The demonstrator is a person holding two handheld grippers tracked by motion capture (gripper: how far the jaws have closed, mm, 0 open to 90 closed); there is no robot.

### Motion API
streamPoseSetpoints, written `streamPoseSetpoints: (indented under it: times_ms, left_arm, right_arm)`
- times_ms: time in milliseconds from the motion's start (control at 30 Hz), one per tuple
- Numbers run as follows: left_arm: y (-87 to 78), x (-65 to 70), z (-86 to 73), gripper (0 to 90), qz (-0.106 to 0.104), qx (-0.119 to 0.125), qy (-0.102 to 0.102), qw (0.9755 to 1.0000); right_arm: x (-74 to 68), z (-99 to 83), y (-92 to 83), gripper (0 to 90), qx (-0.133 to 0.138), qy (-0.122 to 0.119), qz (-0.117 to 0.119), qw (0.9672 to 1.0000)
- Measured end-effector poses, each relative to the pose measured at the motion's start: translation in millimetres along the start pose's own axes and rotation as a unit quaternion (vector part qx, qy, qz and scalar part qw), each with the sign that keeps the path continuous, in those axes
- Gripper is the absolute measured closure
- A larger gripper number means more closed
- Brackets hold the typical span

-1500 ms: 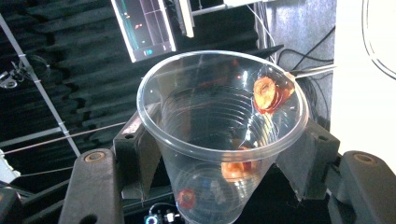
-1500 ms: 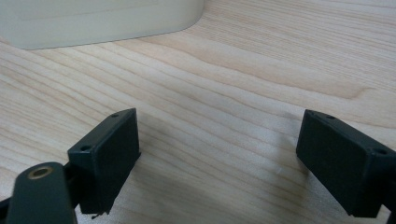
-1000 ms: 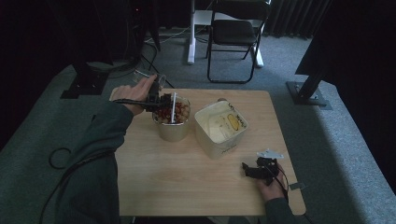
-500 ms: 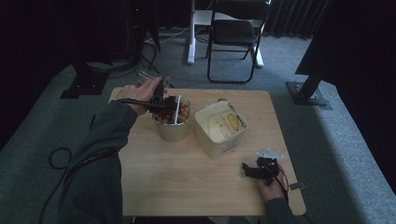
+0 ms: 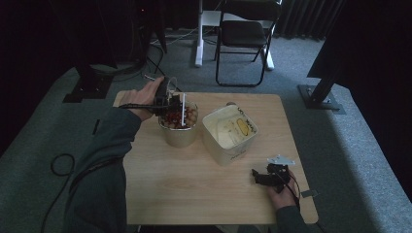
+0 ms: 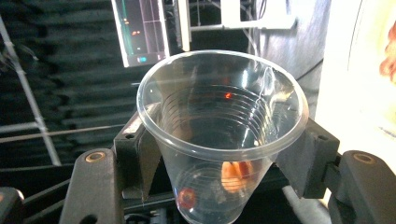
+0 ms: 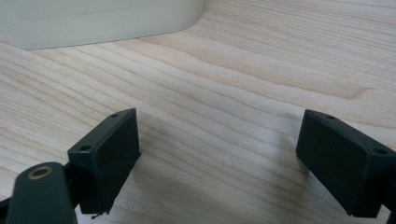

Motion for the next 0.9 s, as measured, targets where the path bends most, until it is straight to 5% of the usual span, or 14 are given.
streamPoseSetpoints:
  times_ms: [333,900]
  left_arm:
    - [1.0,1.5,-6.3,35.4,-0.020,0.006,-0.037,0.9991]
    - [2.7,-1.8,-13.1,35.0,-0.028,0.001,-0.048,0.9985]
  right_arm:
    - [0.0,0.0,0.0,12.9,0.000,0.000,0.000,1.0000]
    - [0.0,0.0,0.0,12.8,0.000,0.000,0.000,1.0000]
Point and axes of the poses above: each handheld gripper's, and its own axes: y roughly forward along the jaws, z roughly out of its top, x roughly to its right, the point moved 1 cm from there along y, roughly forward along the jaws, and after that the axes turned 1 degree about x, right-handed, at the moved point
